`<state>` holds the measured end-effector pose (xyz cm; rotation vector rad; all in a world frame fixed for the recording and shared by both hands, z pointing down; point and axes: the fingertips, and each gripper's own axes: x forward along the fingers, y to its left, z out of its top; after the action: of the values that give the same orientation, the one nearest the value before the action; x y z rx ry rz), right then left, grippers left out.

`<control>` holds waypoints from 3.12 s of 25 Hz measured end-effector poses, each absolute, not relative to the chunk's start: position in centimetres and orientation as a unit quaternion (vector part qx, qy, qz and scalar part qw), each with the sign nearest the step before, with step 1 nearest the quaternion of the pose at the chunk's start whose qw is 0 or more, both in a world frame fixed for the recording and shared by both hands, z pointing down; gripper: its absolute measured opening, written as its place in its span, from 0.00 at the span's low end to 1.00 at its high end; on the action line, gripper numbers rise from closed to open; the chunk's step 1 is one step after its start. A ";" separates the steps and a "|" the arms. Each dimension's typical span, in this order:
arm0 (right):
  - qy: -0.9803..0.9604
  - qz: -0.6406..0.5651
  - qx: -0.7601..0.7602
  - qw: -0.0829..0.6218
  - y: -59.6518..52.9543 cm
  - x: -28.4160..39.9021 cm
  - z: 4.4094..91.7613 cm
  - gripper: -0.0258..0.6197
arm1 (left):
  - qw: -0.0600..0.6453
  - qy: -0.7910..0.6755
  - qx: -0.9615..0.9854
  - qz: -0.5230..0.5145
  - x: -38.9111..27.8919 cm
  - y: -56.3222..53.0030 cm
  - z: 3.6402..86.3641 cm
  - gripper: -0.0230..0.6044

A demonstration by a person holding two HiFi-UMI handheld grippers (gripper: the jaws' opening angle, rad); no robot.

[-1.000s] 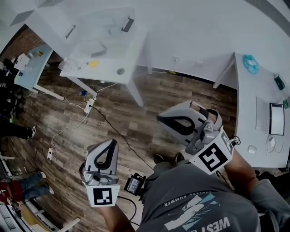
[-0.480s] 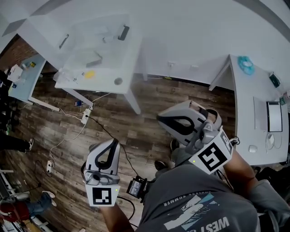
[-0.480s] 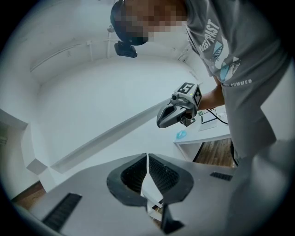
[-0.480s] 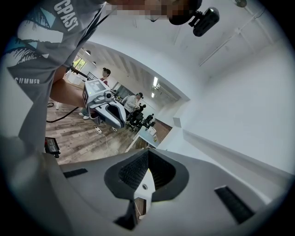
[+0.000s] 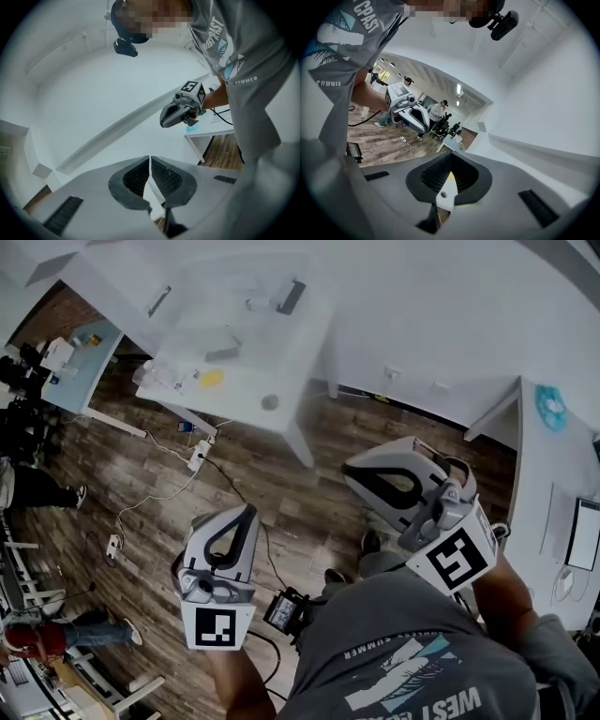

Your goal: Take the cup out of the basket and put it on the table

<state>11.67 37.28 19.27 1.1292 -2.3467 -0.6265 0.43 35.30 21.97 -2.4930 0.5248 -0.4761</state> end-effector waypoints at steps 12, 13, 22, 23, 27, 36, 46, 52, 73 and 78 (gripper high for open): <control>-0.870 -0.225 0.389 0.201 32.4 15.0 19.8 0.05 | 0.285 0.212 -0.910 -0.216 3.7 31.8 22.0 0.08; -0.869 -0.226 0.391 0.204 31.8 15.0 19.9 0.05 | 0.287 0.210 -0.910 -0.215 3.7 31.3 22.0 0.08; -0.850 -0.246 0.403 0.234 27.9 13.1 18.8 0.05 | 0.303 0.210 -0.913 -0.175 1.4 26.4 21.0 0.08; -0.848 -0.247 0.405 0.237 27.4 12.8 18.7 0.05 | 0.304 0.210 -0.914 -0.169 1.1 25.8 20.9 0.08; -0.840 -0.254 0.413 0.246 25.2 11.9 18.4 0.05 | 0.299 0.204 -0.920 -0.148 0.2 23.4 20.7 0.08; -0.843 -0.248 0.407 0.248 20.6 13.5 18.7 0.05 | 0.286 0.201 -0.923 -0.157 2.2 18.5 22.1 0.08; -0.872 -0.258 0.361 0.205 13.9 18.2 18.3 0.05 | 0.281 0.256 -0.902 -0.204 6.8 13.7 21.4 0.08; -0.887 -0.253 0.335 0.191 11.0 19.3 18.9 0.05 | 0.270 0.271 -0.896 -0.224 8.3 12.2 21.9 0.08; -0.873 -0.267 0.339 0.226 0.4 12.8 18.8 0.05 | 0.276 0.275 -0.900 -0.193 1.4 1.1 22.3 0.08; -0.881 -0.256 0.326 0.226 -2.8 12.5 19.2 0.05 | 0.262 0.282 -0.904 -0.187 1.4 -1.8 22.4 0.08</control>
<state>12.52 -2.82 19.24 0.8985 -2.4295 -0.7052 1.39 -1.83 22.44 -2.4461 0.7622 -0.5061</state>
